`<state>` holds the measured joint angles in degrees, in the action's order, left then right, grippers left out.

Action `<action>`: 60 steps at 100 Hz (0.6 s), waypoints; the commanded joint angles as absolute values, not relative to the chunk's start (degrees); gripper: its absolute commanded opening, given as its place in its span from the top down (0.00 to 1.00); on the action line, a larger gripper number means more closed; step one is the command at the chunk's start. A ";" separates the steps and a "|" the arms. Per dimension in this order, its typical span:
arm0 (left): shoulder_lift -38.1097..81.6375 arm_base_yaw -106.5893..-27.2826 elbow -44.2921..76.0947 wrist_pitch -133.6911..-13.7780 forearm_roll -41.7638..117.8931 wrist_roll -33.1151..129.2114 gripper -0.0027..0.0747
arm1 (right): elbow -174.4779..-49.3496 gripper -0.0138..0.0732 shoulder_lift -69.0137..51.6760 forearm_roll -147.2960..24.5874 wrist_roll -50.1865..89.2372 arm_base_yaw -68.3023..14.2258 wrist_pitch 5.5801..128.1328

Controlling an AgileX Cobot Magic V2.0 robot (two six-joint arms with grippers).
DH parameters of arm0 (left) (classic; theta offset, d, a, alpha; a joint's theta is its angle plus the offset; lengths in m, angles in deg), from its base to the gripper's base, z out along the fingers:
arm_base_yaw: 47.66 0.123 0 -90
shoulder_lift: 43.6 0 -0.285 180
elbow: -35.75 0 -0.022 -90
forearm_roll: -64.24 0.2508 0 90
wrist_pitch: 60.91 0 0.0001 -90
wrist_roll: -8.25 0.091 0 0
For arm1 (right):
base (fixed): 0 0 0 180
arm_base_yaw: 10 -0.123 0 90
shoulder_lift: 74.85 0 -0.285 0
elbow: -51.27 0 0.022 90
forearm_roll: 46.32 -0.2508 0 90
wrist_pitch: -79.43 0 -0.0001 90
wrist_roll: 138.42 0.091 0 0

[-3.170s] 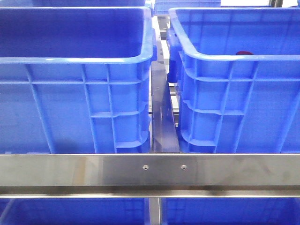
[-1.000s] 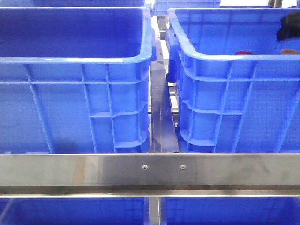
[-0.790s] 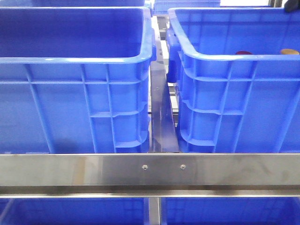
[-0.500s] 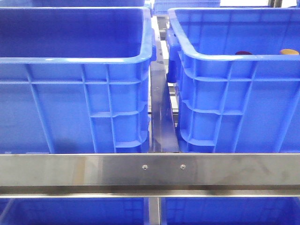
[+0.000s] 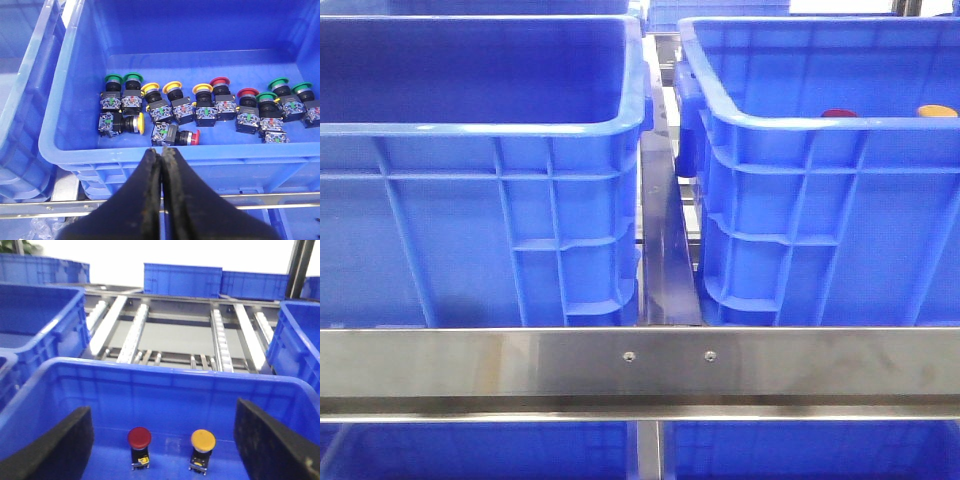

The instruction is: Pick red and yellow buttons and place in box

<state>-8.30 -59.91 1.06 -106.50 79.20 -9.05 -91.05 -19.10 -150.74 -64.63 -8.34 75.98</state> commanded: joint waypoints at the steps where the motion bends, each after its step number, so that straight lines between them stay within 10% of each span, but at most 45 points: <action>1: -8.13 -59.69 2.64 -102.37 79.69 -9.53 0.99 | -88.95 0.16 -24.88 -156.24 -64.19 -8.38 73.14; 33: -8.13 -59.69 2.64 -102.37 79.69 -9.53 0.99 | -78.75 0.19 -41.43 -156.24 -64.15 -8.38 71.74; 60: -8.13 -59.69 2.64 -102.37 79.69 -9.53 0.99 | -77.06 0.67 -44.21 -156.24 -64.15 -8.38 71.62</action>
